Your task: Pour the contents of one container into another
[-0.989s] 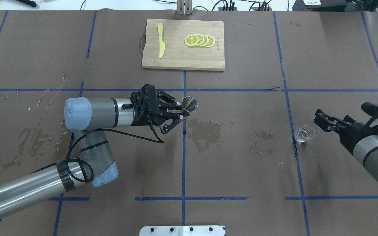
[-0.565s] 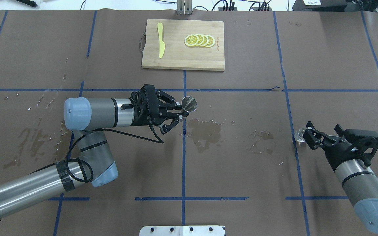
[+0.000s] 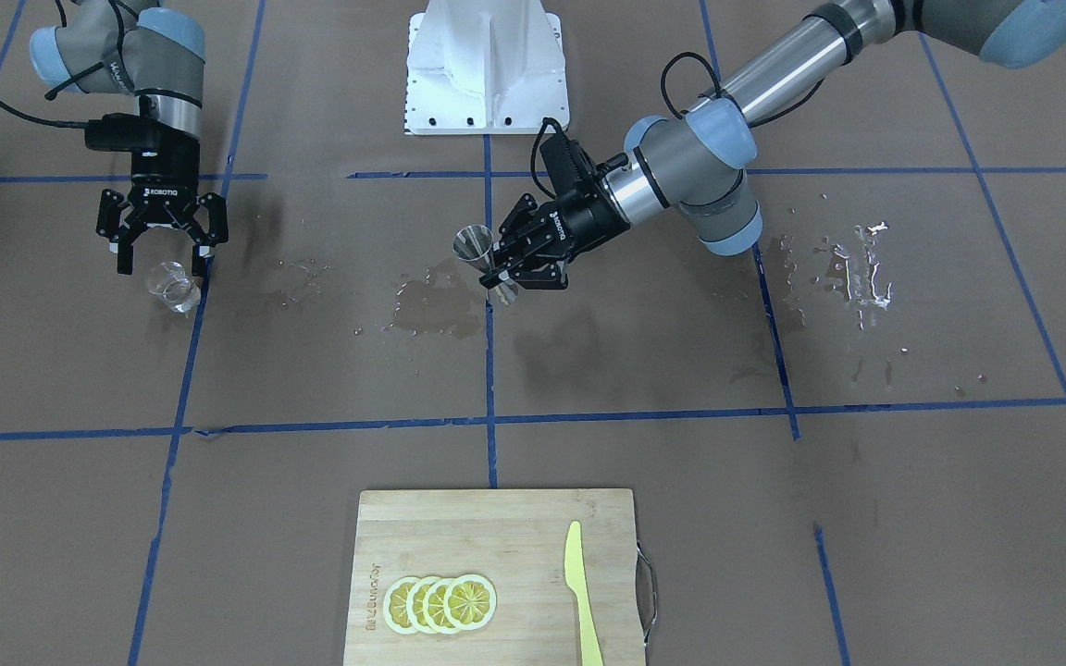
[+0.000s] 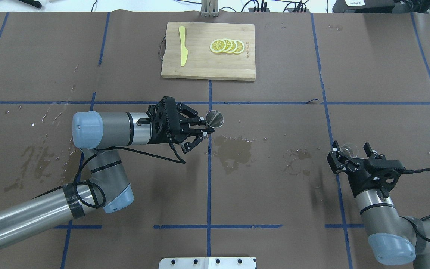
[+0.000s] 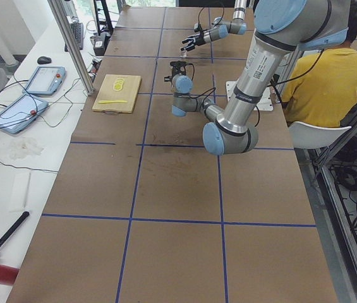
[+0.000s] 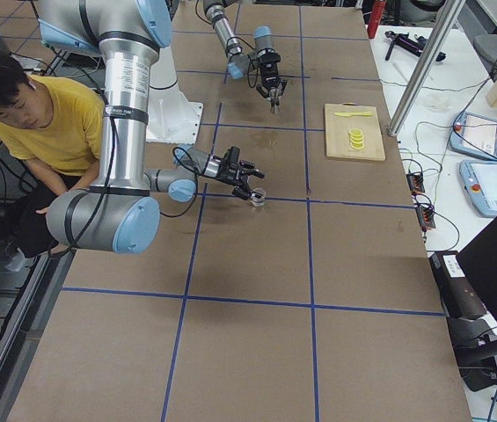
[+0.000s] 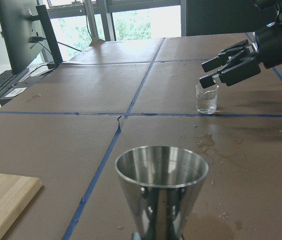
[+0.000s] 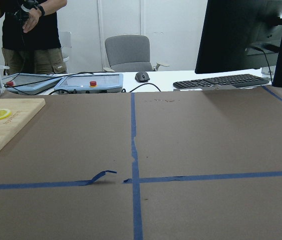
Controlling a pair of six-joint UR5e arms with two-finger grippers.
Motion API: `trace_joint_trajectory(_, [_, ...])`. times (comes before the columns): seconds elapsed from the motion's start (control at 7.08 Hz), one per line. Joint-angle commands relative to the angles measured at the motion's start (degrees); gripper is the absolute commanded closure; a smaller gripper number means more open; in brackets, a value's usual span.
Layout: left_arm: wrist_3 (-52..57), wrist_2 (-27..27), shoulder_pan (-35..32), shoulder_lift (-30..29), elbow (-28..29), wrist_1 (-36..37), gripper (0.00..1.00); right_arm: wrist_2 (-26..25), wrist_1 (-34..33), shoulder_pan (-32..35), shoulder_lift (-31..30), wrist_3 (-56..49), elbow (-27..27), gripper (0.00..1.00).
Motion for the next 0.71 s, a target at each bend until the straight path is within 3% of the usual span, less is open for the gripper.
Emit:
trace_joint_trajectory(0.0, [0.0, 0.0, 0.0, 0.0, 0.0, 0.0, 1.0, -1.3, 0.0, -0.5, 0.7, 0.7, -3.3, 0.0])
trace_joint_trajectory(0.57, [0.0, 0.0, 0.0, 0.1, 0.0, 0.0, 1.0, -2.6, 0.0, -1.0, 3.5, 1.0, -8.6, 0.01])
